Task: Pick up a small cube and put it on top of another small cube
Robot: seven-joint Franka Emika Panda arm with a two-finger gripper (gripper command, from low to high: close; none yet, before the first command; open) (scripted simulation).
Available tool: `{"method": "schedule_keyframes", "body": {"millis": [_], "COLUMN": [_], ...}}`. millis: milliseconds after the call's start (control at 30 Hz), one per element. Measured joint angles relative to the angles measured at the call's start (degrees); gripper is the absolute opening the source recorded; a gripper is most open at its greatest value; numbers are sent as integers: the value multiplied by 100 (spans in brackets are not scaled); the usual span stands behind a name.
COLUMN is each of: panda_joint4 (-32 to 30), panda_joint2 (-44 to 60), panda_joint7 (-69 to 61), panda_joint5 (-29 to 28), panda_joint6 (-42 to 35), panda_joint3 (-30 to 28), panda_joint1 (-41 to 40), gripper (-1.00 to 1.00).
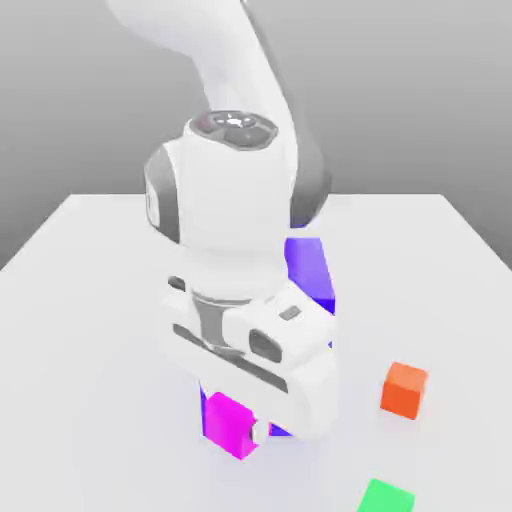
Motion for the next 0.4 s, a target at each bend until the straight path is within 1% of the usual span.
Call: {"method": "schedule_keyframes", "body": {"millis": [100,167,267,300,400], "panda_joint4": [376,433,537,558,558], "panda_joint2": [-362,-568,-1028,-1130,-1130], "panda_joint7": [569,733,1095,1175,1175], "panda_joint5": [-139,-458,-1060,-1188,-1188], "panda_joint6": [-241,-292,-45,19,19], "panda_joint3": [-216,-525,-1153,-1288,-1288], "panda_joint1": [1055,1474,2007,2108,2108], "gripper": [-100,-100,-100,100,100]}}
